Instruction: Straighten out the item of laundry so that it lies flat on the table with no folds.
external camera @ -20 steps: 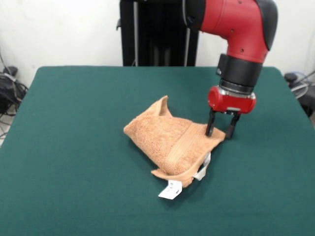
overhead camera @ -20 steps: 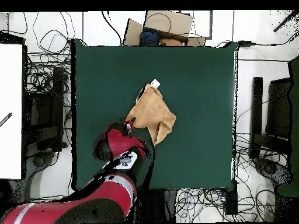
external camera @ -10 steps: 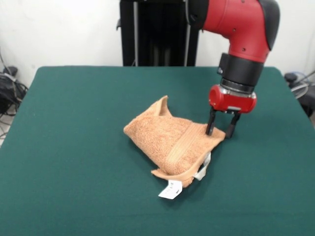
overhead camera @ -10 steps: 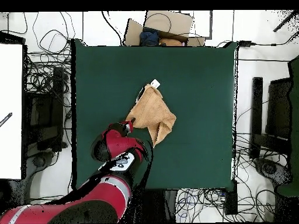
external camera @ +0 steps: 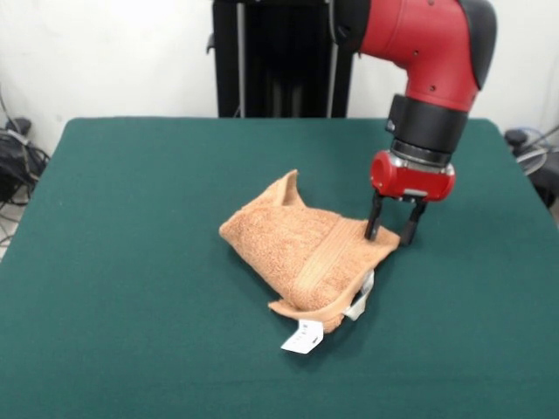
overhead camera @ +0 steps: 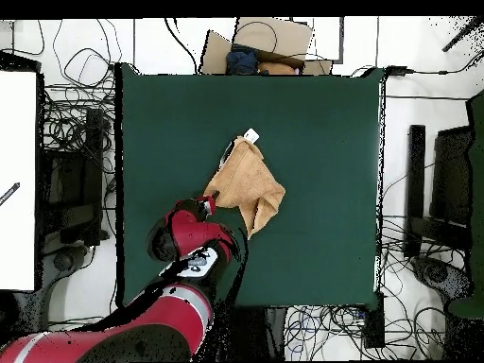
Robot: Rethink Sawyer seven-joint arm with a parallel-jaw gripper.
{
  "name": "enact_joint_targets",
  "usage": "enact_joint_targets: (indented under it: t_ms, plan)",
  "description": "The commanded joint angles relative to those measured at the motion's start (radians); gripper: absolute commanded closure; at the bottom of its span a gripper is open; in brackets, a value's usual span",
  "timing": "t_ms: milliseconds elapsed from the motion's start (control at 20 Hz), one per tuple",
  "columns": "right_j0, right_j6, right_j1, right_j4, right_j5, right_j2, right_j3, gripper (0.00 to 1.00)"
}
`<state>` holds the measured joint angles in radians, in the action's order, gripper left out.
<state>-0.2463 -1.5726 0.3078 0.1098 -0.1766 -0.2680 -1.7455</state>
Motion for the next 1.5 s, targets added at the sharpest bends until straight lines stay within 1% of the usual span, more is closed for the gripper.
enact_joint_targets:
  t_ms: [50,150,200,450,600,700,800,1100,1200,1350,1500]
  plan:
    - [0.001,-0.226,-0.034,0.047,-0.012,0.018,-0.035,0.00]
    - [0.007,-0.224,-0.033,0.039,-0.016,0.022,-0.037,0.00]
    - [0.008,-0.221,-0.033,0.036,-0.015,0.021,-0.036,1.00]
    - [0.013,-0.201,-0.032,0.020,0.000,0.023,-0.030,1.00]
    - [0.017,-0.206,-0.033,0.016,-0.015,0.025,-0.033,1.00]
    - [0.033,-0.215,-0.031,0.003,-0.047,0.041,-0.038,1.00]
    - [0.041,-0.208,-0.030,-0.002,-0.034,0.047,-0.037,1.00]
    - [0.024,-0.197,-0.029,0.007,-0.012,0.033,-0.028,1.00]
    - [0.001,-0.188,0.003,0.011,0.027,0.006,-0.047,1.00]
    - [0.014,-0.175,0.084,-0.008,0.086,0.006,-0.085,1.00]
    - [0.018,-0.174,0.099,-0.006,0.094,0.005,-0.095,1.00]
